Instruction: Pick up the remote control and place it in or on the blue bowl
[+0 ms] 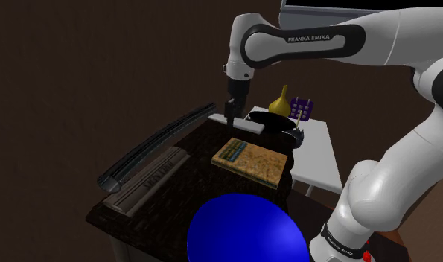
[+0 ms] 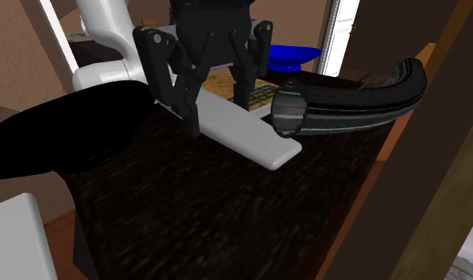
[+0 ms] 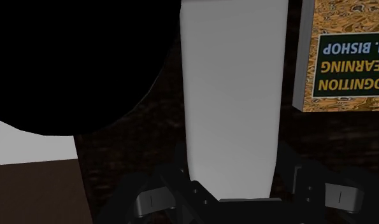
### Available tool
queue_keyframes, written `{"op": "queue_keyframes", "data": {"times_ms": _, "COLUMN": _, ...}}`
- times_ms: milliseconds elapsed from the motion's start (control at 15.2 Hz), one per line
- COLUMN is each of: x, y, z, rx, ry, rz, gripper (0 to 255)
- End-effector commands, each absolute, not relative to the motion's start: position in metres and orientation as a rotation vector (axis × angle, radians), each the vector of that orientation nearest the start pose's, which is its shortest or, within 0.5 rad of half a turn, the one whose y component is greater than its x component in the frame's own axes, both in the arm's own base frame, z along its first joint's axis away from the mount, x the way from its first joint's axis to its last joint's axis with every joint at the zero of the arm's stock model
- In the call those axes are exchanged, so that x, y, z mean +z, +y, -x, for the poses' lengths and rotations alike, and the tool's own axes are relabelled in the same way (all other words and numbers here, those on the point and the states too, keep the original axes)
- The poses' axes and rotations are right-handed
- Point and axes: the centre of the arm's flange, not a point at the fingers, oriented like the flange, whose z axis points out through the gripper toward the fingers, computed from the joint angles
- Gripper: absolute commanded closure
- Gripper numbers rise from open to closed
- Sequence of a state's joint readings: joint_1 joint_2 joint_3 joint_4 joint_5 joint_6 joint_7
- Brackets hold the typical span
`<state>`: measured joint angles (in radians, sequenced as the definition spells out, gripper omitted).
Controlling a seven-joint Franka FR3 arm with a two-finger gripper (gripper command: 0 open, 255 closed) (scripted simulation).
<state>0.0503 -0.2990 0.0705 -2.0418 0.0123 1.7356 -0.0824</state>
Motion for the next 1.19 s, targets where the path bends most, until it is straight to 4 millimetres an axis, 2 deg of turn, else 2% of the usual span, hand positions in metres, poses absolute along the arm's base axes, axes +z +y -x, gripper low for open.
{"op": "queue_keyframes", "data": {"times_ms": 0, "x": 0.577, "y": 0.06, "z": -0.462, "rx": 0.011, "ry": -0.311, "rz": 3.135, "gripper": 255}}
{"op": "queue_keyframes", "data": {"times_ms": 858, "x": 0.644, "y": 0.06, "z": -0.462, "rx": 0.011, "ry": -0.311, "rz": 3.135, "gripper": 255}}
{"op": "queue_keyframes", "data": {"times_ms": 1122, "x": 0.645, "y": 0.102, "z": -0.43, "rx": 0.011, "ry": -0.311, "rz": 3.135, "gripper": 255}}
